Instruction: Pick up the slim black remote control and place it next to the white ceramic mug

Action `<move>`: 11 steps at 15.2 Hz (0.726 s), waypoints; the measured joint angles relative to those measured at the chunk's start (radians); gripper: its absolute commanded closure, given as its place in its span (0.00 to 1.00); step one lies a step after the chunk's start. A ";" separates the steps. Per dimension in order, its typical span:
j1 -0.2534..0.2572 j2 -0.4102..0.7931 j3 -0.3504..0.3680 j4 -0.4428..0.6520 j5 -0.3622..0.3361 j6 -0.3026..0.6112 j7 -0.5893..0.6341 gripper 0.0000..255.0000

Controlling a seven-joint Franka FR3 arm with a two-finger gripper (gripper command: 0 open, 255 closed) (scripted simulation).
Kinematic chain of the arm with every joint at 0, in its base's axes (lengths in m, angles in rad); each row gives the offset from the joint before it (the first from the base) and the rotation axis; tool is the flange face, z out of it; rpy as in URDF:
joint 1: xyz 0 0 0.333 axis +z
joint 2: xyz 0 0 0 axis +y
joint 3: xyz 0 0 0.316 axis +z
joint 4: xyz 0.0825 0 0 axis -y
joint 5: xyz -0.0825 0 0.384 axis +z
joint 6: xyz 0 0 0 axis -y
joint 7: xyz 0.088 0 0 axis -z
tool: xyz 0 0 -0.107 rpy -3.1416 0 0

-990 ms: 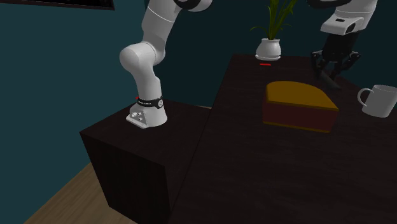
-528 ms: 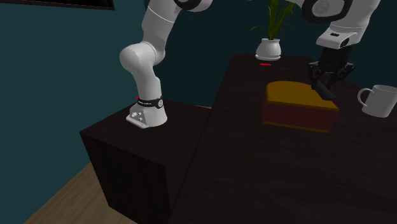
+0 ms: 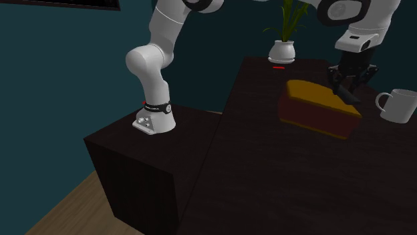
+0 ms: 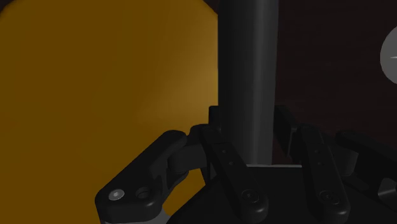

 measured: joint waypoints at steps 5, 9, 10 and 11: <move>0.017 -0.053 -0.004 -0.099 -0.005 0.094 -0.001 1.00; 0.008 -0.050 0.002 -0.101 0.006 0.120 -0.024 1.00; 0.008 -0.064 0.002 -0.123 0.006 0.118 -0.026 1.00; 0.008 -0.069 0.002 -0.132 0.006 0.122 -0.026 1.00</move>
